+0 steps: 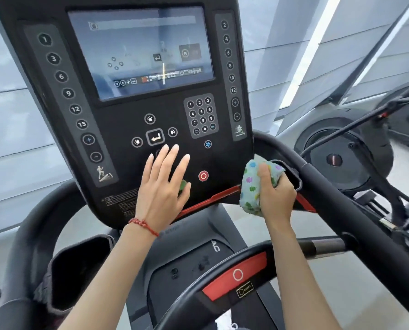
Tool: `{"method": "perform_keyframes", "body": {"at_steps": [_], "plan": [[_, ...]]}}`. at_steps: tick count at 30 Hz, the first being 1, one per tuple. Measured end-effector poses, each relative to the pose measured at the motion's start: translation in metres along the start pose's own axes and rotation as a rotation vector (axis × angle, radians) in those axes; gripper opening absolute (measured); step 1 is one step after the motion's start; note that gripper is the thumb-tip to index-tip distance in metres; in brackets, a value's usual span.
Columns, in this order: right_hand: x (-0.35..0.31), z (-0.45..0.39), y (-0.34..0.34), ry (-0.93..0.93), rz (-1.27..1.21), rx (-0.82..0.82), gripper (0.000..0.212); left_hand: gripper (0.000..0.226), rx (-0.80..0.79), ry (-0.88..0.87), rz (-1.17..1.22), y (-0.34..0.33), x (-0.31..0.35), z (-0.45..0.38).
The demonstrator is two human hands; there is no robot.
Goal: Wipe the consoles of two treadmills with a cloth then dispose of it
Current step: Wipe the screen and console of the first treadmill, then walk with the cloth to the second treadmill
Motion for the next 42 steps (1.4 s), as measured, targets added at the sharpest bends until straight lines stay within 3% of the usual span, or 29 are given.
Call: {"method": "perform_keyframes", "body": {"at_steps": [11, 22, 33, 42], "plan": [[0.001, 0.020, 0.113, 0.022, 0.022, 0.175, 0.026, 0.046, -0.069, -0.190, 0.148, 0.001, 0.095, -0.005], [0.026, 0.046, 0.284, -0.024, 0.036, 0.434, 0.028, 0.049, -0.121, -0.480, 0.315, 0.010, 0.271, -0.009], [0.063, 0.131, 0.426, -0.170, 0.074, 0.906, 0.028, 0.051, -0.170, -0.916, 0.577, 0.033, 0.446, 0.013], [0.079, 0.225, 0.478, -0.282, 0.076, 1.372, 0.027, 0.053, -0.170, -1.334, 0.763, 0.065, 0.557, 0.060]]}}
Point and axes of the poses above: each hand's wrist, its own z-axis away from the middle knuckle, its own y-axis out of the back of the hand, x = y × z, the point moved 4 cm from there along -z, towards the middle knuckle, and after that the axes turned 13 degrees about -z, right-handed, at the moved point
